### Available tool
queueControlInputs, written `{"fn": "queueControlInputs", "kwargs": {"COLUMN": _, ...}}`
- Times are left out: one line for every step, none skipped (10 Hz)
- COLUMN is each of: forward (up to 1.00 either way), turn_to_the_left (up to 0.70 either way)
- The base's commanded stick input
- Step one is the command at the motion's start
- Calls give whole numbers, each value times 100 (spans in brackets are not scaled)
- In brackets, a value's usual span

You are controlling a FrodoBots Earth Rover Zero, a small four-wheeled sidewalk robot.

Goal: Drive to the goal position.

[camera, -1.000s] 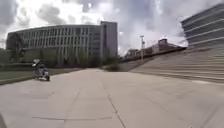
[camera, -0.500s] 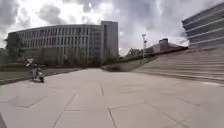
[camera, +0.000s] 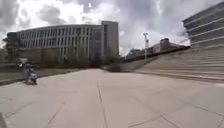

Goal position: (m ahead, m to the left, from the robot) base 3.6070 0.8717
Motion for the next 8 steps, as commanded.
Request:
{"fn": "queueControlInputs", "kwargs": {"forward": 100, "turn_to_the_left": 2}}
{"fn": "queueControlInputs", "kwargs": {"forward": 100, "turn_to_the_left": 0}}
{"fn": "queueControlInputs", "kwargs": {"forward": 100, "turn_to_the_left": 3}}
{"fn": "queueControlInputs", "kwargs": {"forward": 100, "turn_to_the_left": 9}}
{"fn": "queueControlInputs", "kwargs": {"forward": 100, "turn_to_the_left": 11}}
{"fn": "queueControlInputs", "kwargs": {"forward": 100, "turn_to_the_left": 9}}
{"fn": "queueControlInputs", "kwargs": {"forward": 100, "turn_to_the_left": 5}}
{"fn": "queueControlInputs", "kwargs": {"forward": 100, "turn_to_the_left": 5}}
